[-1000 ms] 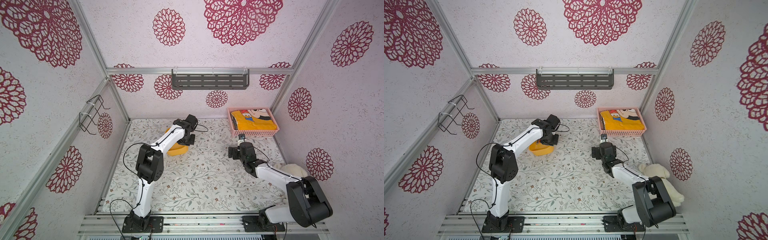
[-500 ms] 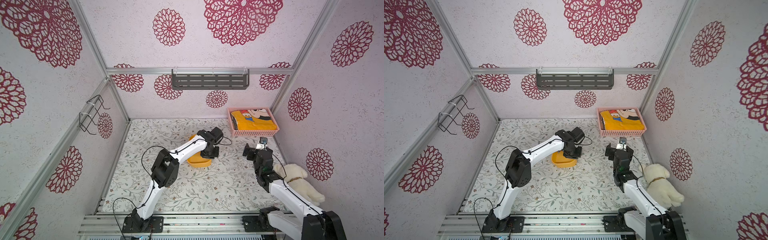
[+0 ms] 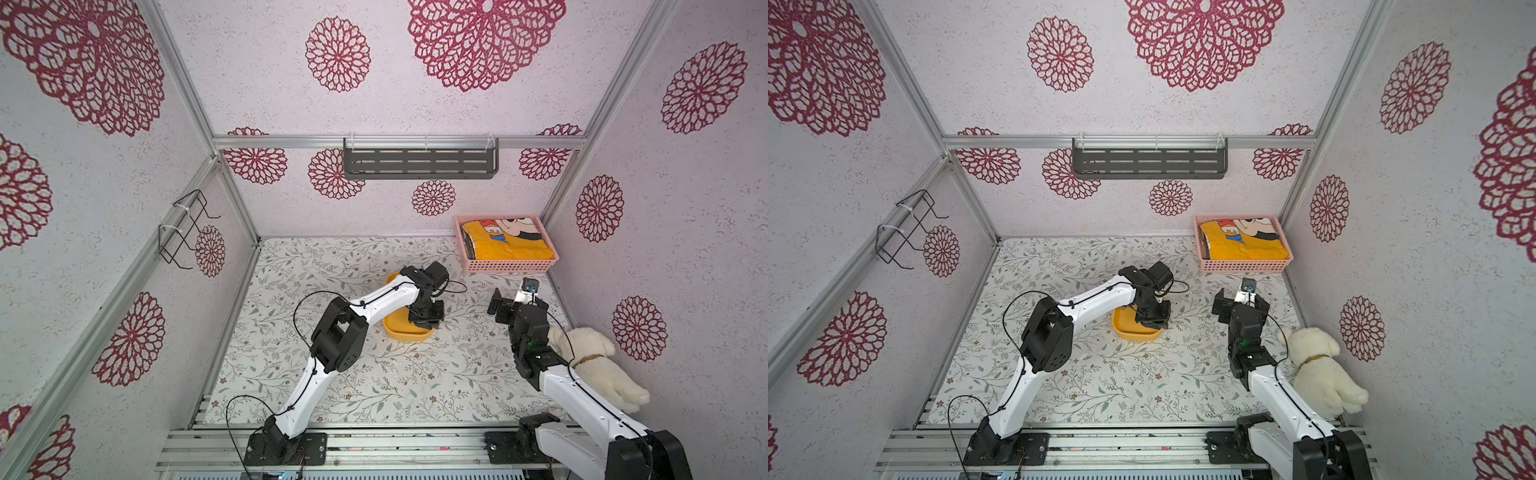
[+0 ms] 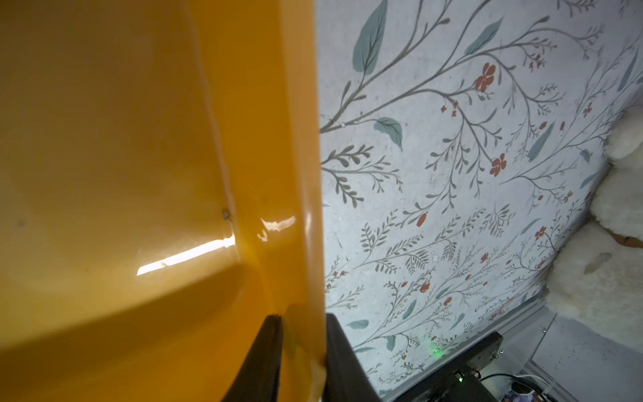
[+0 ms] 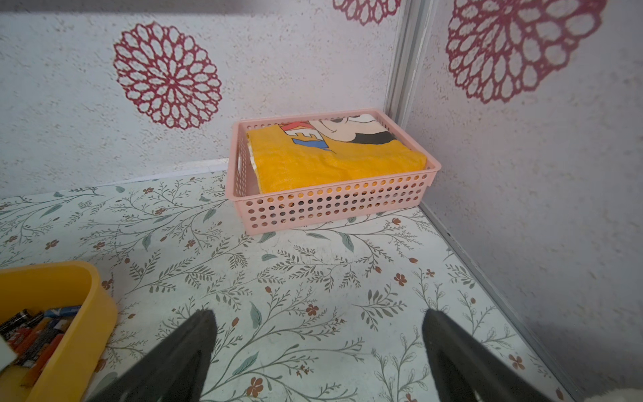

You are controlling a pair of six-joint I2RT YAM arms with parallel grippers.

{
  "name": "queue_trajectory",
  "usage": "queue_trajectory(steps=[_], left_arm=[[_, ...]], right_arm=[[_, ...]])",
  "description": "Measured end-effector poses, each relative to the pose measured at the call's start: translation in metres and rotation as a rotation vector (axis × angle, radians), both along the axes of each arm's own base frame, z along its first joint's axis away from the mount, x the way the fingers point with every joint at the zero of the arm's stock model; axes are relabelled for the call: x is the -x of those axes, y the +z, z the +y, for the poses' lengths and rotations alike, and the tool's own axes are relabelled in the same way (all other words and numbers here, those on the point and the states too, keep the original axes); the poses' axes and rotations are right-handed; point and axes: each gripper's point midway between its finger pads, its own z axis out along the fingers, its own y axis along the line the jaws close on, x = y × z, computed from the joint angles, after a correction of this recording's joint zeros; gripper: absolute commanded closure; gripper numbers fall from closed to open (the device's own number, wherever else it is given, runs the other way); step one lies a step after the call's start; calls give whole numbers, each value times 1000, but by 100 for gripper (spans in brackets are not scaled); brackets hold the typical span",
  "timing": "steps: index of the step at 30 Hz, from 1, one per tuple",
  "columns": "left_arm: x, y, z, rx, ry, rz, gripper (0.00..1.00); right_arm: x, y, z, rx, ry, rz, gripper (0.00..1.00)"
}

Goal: Take the batteries out of the storage box
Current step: Place the storage box at the center of the board.

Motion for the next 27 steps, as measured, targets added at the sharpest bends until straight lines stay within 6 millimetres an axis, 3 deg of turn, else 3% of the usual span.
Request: queue_trajectory(steps=[5,8,11,15,18,21,24,27], left_arm=[[-8,5,0,15,19,-18,78],[-19,20,1,40,35,-60,76],[-35,53,4,94,56,-136,74],[-60,119,18,198,93,-295,71],[-75,160,54,251,151,-425,66],[-86,178,113,257,238,-559,57],[-91,169,168,217,309,-670,53],[-82,144,194,163,314,-726,49]], right_arm=[[-4,-10,6,-4,34,31,1],[-9,-21,15,-17,76,71,1],[-18,-27,27,-38,134,103,3],[-35,-34,59,-97,279,162,15],[-52,-40,93,-143,379,231,15],[-59,-51,143,-169,484,302,15],[-56,-71,183,-196,545,382,17],[-56,-98,197,-215,537,470,21]])
